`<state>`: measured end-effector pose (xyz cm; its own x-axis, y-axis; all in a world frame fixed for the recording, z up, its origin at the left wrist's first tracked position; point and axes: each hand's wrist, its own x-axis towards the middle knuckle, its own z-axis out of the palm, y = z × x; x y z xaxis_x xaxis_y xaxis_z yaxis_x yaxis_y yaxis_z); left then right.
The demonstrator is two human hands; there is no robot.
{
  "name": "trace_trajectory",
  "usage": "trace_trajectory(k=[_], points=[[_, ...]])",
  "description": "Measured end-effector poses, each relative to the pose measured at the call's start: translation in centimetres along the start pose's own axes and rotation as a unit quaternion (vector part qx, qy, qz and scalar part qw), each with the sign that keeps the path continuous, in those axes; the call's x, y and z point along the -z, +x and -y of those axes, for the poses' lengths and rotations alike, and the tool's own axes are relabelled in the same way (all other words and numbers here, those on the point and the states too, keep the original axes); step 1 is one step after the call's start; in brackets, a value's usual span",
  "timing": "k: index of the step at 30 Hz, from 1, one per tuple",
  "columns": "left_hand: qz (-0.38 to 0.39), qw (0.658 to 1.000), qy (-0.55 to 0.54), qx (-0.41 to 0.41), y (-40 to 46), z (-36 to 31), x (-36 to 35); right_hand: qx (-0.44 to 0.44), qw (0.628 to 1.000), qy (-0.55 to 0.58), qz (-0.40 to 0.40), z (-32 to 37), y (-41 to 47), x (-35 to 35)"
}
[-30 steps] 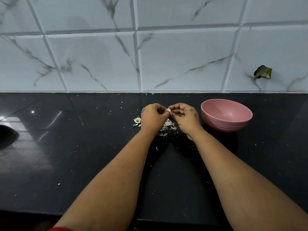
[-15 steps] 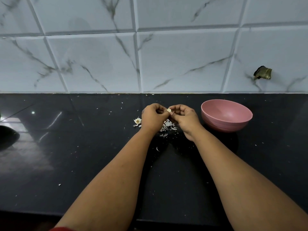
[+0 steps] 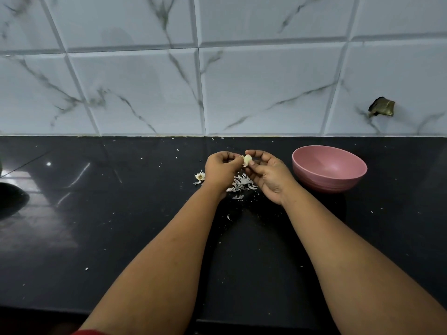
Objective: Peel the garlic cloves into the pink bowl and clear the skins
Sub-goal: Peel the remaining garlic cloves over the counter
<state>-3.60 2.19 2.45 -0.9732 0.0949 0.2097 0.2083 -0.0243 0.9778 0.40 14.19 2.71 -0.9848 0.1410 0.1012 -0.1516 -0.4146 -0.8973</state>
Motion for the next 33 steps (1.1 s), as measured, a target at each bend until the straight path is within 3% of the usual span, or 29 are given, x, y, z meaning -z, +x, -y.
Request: trace_trajectory(k=[6, 10, 18, 27, 33], points=[[0.032, 0.996, -0.059, 0.056, 0.5, 0.5, -0.1, -0.005, 1.0, -0.014, -0.012, 0.0, -0.2, 0.1], [0.066, 0.996, -0.054, 0.033, 0.0, 0.7, -0.3, 0.0, 0.998, -0.04, -0.04, 0.0, -0.1, 0.4], [0.043, 0.998, -0.03, 0.024, 0.2, 0.8, -0.5, 0.005, 0.999, -0.024, -0.048, -0.4, 0.3, 0.6], [-0.008, 0.991, 0.137, -0.007, -0.1, 0.7, -1.3, 0.005, 0.998, -0.021, -0.053, -0.4, 0.3, 0.2], [-0.03, 0.995, 0.096, 0.027, 0.1, 0.5, -0.8, 0.009, 0.997, -0.018, -0.07, -0.5, 0.6, 0.3]])
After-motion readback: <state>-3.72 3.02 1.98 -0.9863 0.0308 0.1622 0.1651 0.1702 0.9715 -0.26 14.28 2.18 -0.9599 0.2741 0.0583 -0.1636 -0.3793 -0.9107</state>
